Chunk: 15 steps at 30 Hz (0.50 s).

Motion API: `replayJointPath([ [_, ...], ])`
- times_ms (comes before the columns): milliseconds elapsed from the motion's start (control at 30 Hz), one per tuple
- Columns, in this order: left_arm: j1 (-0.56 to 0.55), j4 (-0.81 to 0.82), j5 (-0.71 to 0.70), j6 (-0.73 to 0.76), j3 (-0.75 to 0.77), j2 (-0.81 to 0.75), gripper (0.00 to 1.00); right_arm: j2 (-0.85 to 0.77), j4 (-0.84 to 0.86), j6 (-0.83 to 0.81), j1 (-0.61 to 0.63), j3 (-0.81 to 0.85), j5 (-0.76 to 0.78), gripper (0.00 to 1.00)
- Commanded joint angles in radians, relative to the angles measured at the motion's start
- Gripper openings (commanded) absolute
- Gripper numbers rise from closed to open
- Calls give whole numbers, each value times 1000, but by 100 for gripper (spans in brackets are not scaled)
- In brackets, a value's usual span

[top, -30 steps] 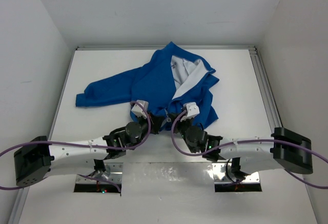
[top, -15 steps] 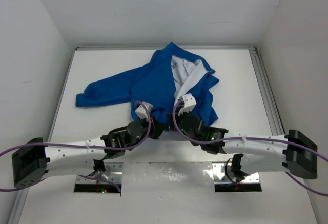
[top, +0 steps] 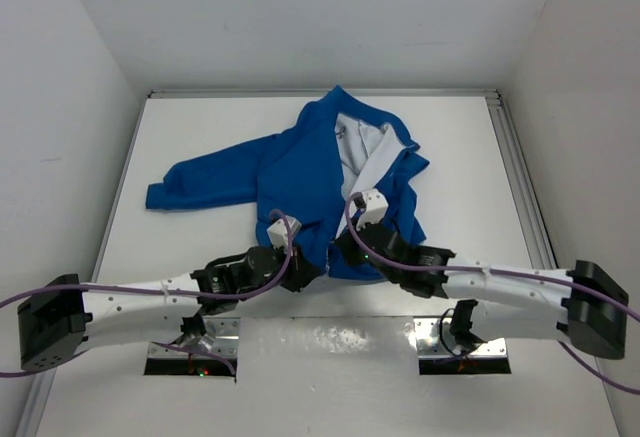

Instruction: Zip up the jacket

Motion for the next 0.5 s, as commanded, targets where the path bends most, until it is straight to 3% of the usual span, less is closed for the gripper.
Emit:
replayJointPath([
  [0, -14, -14, 64, -24, -2, -21, 0, -123, -56, 10, 26, -38, -48, 0],
  [233, -13, -80, 118, 3, 27, -6, 0, -194, -214, -118, 209, -61, -89, 0],
  [400, 9, -94, 116, -29, 47, 23, 0, -109, -262, -169, 355, -43, 105, 1],
  [433, 21, -85, 127, -34, 45, 33, 0, -103, -257, -171, 369, -41, 127, 5],
  [467, 44, -58, 157, -43, 42, 42, 0, -88, -239, -171, 384, -41, 150, 17],
])
